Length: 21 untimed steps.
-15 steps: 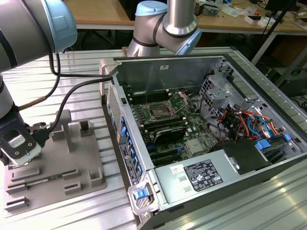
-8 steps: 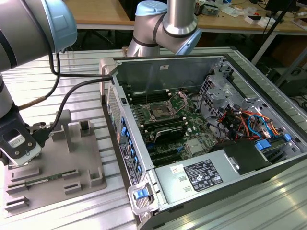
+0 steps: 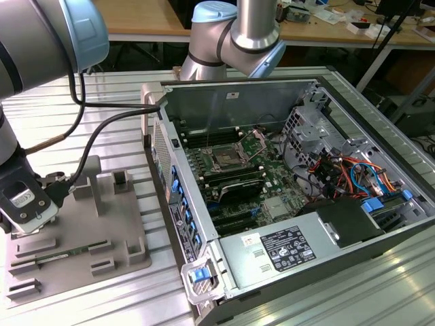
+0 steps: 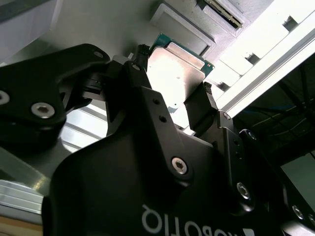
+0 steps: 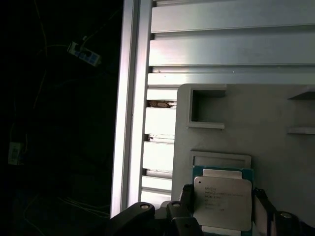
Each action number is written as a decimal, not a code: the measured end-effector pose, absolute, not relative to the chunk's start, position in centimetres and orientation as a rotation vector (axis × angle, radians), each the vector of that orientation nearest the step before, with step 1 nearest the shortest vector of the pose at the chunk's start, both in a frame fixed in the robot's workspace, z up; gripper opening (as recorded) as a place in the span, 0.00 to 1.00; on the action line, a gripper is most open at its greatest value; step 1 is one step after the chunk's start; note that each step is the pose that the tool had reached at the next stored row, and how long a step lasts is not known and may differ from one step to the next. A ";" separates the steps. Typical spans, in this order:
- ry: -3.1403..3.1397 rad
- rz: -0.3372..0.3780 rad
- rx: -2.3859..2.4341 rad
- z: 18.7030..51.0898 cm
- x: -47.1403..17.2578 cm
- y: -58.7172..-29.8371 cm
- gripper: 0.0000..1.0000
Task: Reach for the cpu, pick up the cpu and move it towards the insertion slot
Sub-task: 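Pick up the cpu and move it towards the insertion slot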
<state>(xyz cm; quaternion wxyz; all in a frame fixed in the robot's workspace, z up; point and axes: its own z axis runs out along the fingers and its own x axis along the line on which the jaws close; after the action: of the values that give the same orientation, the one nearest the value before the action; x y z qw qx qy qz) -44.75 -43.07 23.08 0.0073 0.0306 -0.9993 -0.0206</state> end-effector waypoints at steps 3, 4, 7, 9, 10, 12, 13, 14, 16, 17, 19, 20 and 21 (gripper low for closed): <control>-3.125 -0.065 0.096 23.2 -44.7 -43.1 0.55; -3.125 -0.065 0.096 23.3 -44.7 -43.1 0.55; -3.125 -0.065 0.096 23.4 -44.7 -43.1 0.55; -3.125 -0.065 0.096 23.5 -44.7 -43.1 0.55; -3.125 -0.065 0.095 23.6 -44.7 -43.1 0.55; -3.125 -0.065 0.095 23.7 -44.7 -43.1 0.55; -3.125 -0.065 0.095 23.7 -44.7 -43.1 0.55; -3.125 -0.065 0.095 23.7 -44.7 -43.1 0.55; -3.125 -0.065 0.095 23.8 -44.7 -43.1 0.55; -3.125 -0.065 0.095 23.8 -44.7 -43.1 0.55; -3.125 -0.065 0.095 23.9 -44.7 -43.1 0.55; -3.125 -0.065 0.095 23.9 -44.7 -43.1 0.55; -3.125 -0.065 0.095 24.0 -44.7 -43.1 0.55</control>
<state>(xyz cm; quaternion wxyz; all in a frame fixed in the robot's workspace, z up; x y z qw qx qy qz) -44.68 -43.07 23.99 0.0073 0.0303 -0.9993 -0.0208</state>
